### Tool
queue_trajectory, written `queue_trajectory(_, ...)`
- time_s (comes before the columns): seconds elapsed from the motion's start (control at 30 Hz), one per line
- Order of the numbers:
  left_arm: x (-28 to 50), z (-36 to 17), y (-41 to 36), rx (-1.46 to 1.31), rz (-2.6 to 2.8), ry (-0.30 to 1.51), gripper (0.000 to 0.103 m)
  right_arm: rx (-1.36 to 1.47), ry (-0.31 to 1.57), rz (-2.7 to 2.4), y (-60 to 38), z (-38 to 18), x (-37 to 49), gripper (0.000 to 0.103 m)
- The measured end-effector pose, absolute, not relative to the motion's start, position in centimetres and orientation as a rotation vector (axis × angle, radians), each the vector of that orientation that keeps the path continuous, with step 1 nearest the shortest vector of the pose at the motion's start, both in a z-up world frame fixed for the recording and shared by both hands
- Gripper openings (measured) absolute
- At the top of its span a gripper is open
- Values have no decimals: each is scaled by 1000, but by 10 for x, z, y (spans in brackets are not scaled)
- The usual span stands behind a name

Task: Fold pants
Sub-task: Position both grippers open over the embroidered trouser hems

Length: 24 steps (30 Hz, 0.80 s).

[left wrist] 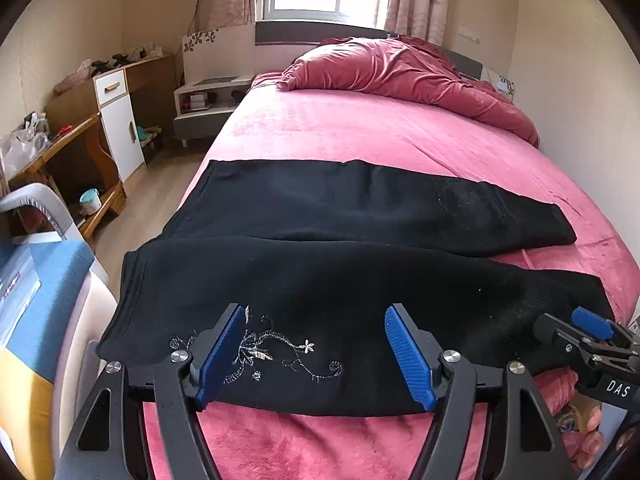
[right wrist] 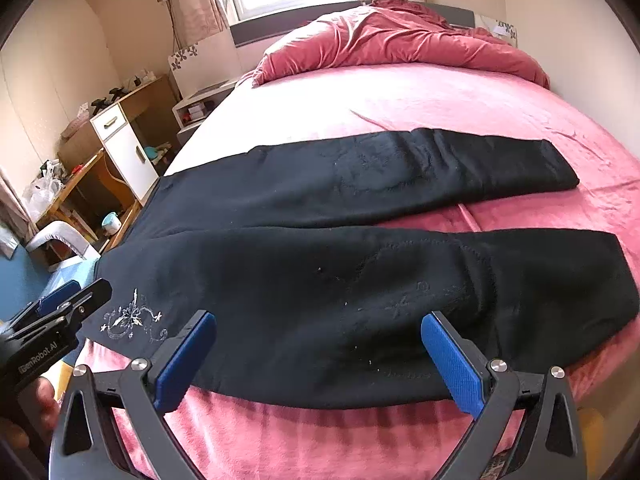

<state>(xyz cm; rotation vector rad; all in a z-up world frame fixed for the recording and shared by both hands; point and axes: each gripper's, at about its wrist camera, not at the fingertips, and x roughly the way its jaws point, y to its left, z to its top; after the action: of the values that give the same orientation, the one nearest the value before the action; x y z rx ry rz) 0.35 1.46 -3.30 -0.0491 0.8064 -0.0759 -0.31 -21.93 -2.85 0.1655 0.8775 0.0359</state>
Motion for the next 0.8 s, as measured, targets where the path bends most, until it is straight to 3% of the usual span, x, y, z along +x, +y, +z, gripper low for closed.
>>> queue_trajectory(0.43,1,-36,20,-71,-79,828,83,168,893,41,-218,-34,-3,103)
queue_trajectory(0.8,0,-36,22,-78,-79,830,84,174,896,43,-219,-36,-4,103)
